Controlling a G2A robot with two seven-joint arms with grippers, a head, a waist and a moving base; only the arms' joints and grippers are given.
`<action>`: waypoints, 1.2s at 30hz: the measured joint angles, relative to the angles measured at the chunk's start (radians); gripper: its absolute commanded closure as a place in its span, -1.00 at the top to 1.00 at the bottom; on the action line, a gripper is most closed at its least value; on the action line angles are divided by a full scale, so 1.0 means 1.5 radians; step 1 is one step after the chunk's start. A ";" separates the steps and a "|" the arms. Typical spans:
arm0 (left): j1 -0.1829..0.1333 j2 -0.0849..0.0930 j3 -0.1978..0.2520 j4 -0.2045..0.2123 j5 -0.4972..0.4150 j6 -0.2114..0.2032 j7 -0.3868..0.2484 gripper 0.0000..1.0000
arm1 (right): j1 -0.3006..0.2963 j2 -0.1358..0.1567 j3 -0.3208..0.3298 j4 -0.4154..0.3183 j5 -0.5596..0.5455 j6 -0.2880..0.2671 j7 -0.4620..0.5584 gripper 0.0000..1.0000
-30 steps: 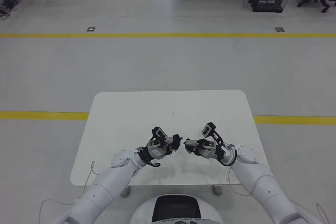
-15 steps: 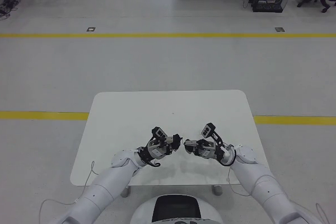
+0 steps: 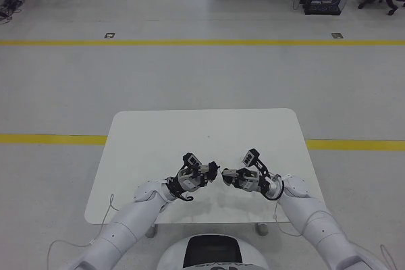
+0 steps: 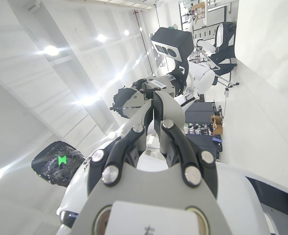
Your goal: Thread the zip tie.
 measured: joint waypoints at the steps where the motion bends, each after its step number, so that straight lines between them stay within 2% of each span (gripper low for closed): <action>1: 0.000 0.000 0.000 0.000 0.000 0.000 0.000 -1.00 | 0.000 0.000 0.000 0.001 -0.001 0.000 0.000 -1.00; 3: 0.000 0.000 0.000 0.000 0.000 0.000 0.000 -1.00 | -0.001 0.000 0.001 0.002 -0.002 -0.001 -0.001 -1.00; 5: 0.000 0.000 0.000 0.000 0.000 0.000 0.000 -1.00 | -0.001 0.000 0.001 0.006 -0.006 -0.001 -0.002 -0.42; 6: 0.000 0.000 0.000 0.000 0.000 0.000 0.000 -1.00 | -0.001 0.001 0.002 0.008 -0.008 -0.001 -0.004 -0.04; 7: 0.000 0.000 0.000 0.000 0.000 0.000 0.000 -1.00 | -0.001 0.001 0.002 0.010 -0.010 -0.001 -0.007 1.00; 13: 0.000 0.000 0.000 0.000 0.000 0.000 0.000 -1.00 | -0.001 0.010 0.030 0.015 -0.031 -0.025 -0.043 1.00; 18: 0.000 0.000 0.000 0.000 0.000 0.000 0.000 -1.00 | -0.022 0.029 0.092 -0.033 -0.029 -0.047 -0.034 1.00; 25: 0.000 0.000 0.000 0.000 0.000 0.000 0.000 -1.00 | -0.024 0.030 0.095 -0.037 -0.026 -0.044 -0.030 1.00; 27: 0.004 -0.001 0.000 -0.008 -0.010 0.006 0.013 -1.00 | -0.025 0.031 0.098 -0.043 -0.031 -0.050 -0.037 1.00; 30: 0.017 -0.003 -0.007 -0.027 -0.056 0.032 0.044 -1.00 | -0.041 0.036 0.123 -0.091 -0.070 -0.060 -0.083 1.00; 33: 0.025 -0.003 -0.014 -0.033 -0.085 0.052 0.047 -1.00 | -0.072 0.042 0.166 -0.150 -0.107 -0.060 -0.114 1.00; 36: 0.030 -0.002 -0.021 -0.036 -0.095 0.060 0.039 -1.00 | -0.108 0.044 0.209 -0.205 -0.127 -0.060 -0.131 1.00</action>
